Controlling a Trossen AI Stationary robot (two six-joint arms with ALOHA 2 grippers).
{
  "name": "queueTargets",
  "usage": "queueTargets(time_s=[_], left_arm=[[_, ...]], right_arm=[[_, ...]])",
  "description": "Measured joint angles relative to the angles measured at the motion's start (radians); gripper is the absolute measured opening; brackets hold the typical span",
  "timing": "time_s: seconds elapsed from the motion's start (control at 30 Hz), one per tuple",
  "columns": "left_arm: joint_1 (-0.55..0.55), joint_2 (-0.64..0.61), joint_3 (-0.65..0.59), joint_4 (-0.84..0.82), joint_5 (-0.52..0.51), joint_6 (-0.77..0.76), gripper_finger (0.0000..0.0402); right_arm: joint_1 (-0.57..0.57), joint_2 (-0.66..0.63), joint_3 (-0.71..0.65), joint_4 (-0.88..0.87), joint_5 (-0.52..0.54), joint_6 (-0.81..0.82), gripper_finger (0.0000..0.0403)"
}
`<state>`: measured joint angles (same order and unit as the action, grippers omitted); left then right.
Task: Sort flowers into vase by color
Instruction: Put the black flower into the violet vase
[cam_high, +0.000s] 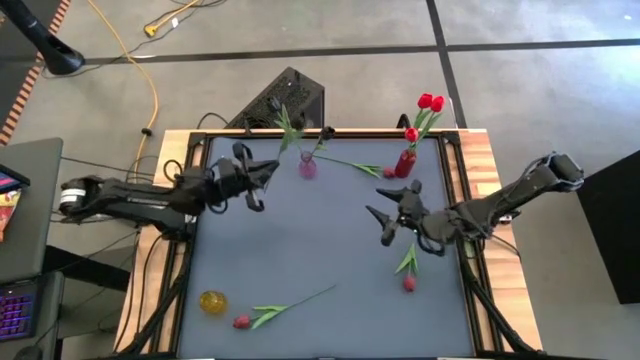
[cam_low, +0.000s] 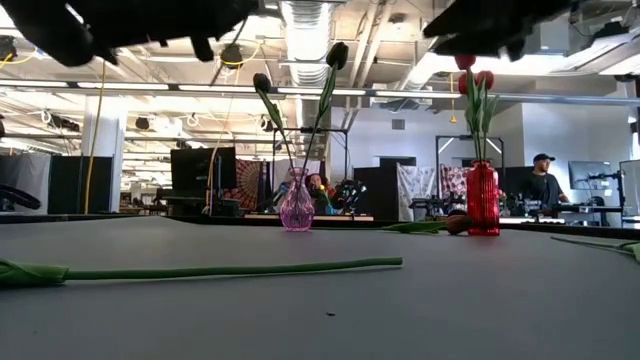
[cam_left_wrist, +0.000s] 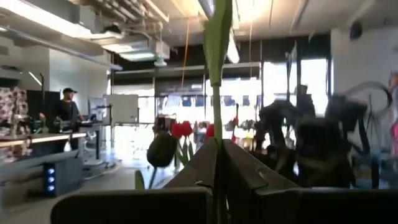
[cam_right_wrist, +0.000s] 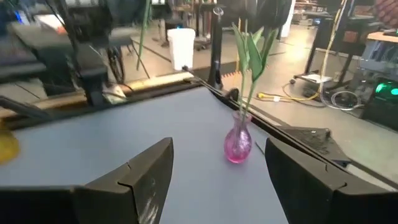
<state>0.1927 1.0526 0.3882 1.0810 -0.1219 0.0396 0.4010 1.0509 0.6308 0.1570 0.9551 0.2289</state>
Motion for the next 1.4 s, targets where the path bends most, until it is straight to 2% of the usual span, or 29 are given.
queueTargets(time_s=[0.13,0.33,0.43,0.5,0.73,0.87,1.0,1.17,1.4], left_arm=[[0.057,0.12,0.012,0.141,0.093,-0.065,0.0],[0.052,0.303,0.089,0.223,0.304,-0.212,0.0],[0.019,0.392,0.145,0.295,0.333,-0.297,0.0],[-0.006,0.443,0.188,0.377,0.353,-0.333,0.0],[-0.081,0.551,0.297,0.429,0.39,-0.345,0.0],[-0.098,0.57,0.323,0.399,0.384,-0.286,0.0],[-0.103,0.57,0.325,0.365,0.345,-0.239,0.0],[-0.103,0.57,0.325,0.344,0.344,-0.216,0.0],[-0.102,0.57,0.325,0.335,0.345,-0.202,0.0]], right_arm=[[-0.089,0.047,0.0,0.062,-0.104,-0.062,0.0282],[-0.222,0.113,0.0,0.402,-0.526,-0.236,0.0282],[-0.276,0.162,0.0,0.525,-0.684,-0.262,0.0282],[-0.305,0.203,0.0,0.578,-0.749,-0.281,0.0282],[-0.334,0.324,0.001,0.788,-0.822,-0.284,0.0282],[-0.329,0.388,0.042,0.791,-0.886,-0.282,0.0282],[-0.317,0.45,0.105,0.793,-0.886,-0.282,0.0282],[-0.329,0.498,0.169,0.788,-0.882,-0.282,0.0282],[-0.359,0.508,0.175,0.781,-0.878,-0.265,0.0277]])
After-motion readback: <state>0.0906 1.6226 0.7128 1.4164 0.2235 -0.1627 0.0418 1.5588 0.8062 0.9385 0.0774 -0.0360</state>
